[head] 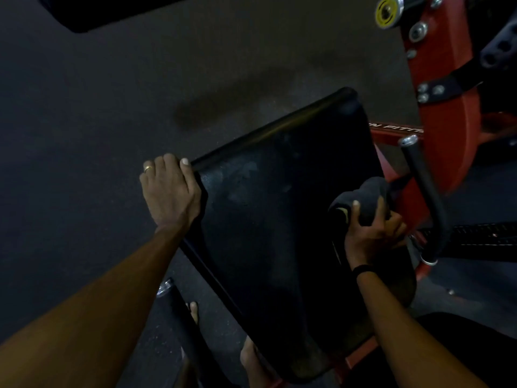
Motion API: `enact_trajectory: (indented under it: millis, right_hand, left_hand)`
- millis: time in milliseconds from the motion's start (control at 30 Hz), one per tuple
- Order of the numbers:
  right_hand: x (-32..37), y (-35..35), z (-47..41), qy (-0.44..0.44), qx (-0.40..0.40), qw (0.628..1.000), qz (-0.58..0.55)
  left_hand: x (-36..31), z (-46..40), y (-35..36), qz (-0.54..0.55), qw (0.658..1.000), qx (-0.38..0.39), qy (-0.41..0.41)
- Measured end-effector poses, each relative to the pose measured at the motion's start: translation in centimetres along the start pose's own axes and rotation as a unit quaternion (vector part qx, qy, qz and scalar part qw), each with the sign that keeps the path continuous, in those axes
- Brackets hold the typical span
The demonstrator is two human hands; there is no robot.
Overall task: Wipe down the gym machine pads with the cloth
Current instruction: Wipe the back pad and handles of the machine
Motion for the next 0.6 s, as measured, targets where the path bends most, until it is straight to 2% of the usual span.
enact_trajectory:
  millis: [133,200,233,333,400,433,467,533,600]
  right_hand:
    - [2.0,1.4,-6.3,0.163,-0.009,0.986,0.026]
    - [7.0,2.6,-9.8,0.160,0.021,0.987,0.022]
    - [10.4,3.1,-10.7,0.114,0.035,0.993,0.021]
    - [20.6,2.1,-6.4,-0.128,0.032,0.991,-0.020]
    - [21.5,0.0,0.5,-0.233,0.066,0.969,-0.055]
    - [19.8,-1.0,3.5,-0.247,0.093,0.962,-0.068]
    - [16.8,-1.9,5.6,-0.240,0.112,0.963,-0.055]
    - [10.2,-2.5,5.4,-0.158,0.127,0.979,-0.021]
    - [4.8,-1.6,1.7,0.015,0.092,0.996,-0.008]
  left_hand:
    - [0.5,0.4,0.2,-0.006,1.000,-0.019,-0.016]
    - [0.4,0.6,0.1,-0.007,1.000,-0.019,-0.012]
    - [0.2,0.6,0.2,-0.005,1.000,-0.016,-0.011]
    - [0.2,0.7,0.0,-0.007,1.000,-0.014,-0.014]
    - [0.0,0.5,-0.1,-0.012,1.000,-0.010,-0.011]
    - [-0.1,0.3,0.0,-0.017,1.000,-0.004,-0.009]
    - [0.0,0.4,0.2,-0.020,1.000,0.000,-0.008]
    - [0.1,0.5,0.4,-0.028,1.000,0.004,-0.007]
    - [0.3,0.5,0.5,-0.029,1.000,0.003,-0.001]
Point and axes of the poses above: each hand's wrist, its own z-axis away from the middle knuckle, its own y-axis out of the palm, x = y × z, the point moved 10 cm from there along -z, towards the middle knuckle, and after that the axes turned 11 degrees about -y, right-handed, at the moved point
